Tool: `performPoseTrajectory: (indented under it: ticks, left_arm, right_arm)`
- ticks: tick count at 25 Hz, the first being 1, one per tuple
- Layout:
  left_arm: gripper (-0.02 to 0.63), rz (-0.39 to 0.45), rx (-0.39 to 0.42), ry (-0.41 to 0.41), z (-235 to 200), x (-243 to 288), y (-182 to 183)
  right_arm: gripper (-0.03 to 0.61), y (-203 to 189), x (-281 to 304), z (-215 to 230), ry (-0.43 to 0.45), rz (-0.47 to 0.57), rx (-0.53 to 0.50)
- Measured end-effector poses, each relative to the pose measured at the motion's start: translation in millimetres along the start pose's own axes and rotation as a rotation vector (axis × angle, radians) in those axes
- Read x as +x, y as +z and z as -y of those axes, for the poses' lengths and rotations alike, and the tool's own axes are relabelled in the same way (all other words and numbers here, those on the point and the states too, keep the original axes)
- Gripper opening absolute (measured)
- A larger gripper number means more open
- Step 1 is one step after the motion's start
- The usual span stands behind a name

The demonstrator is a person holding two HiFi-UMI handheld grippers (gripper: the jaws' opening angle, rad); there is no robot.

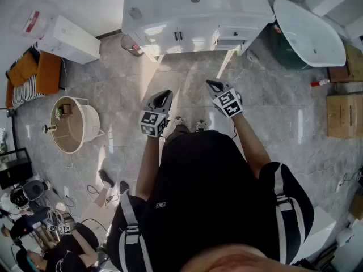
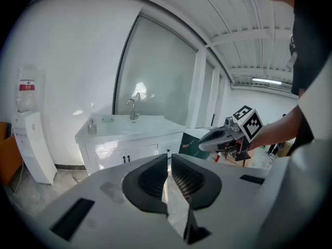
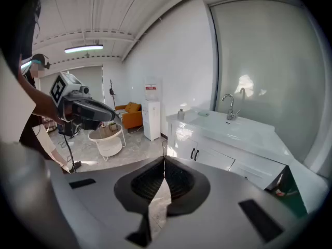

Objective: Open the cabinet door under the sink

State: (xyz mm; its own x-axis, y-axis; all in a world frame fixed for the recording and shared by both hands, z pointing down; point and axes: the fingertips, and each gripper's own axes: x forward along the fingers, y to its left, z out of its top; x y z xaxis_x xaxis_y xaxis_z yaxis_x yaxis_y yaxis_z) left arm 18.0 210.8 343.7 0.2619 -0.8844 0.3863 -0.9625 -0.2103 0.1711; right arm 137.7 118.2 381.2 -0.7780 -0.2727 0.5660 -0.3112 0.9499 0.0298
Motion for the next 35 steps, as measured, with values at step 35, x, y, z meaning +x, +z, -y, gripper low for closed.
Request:
performPoseTrajectory:
  ticks: [35]
  left_arm:
    - [0.031, -0.007, 0.018, -0.167, -117, -30, -4]
  right_arm:
    - [0.060, 20, 46, -31, -0.221, -0.076, 0.078]
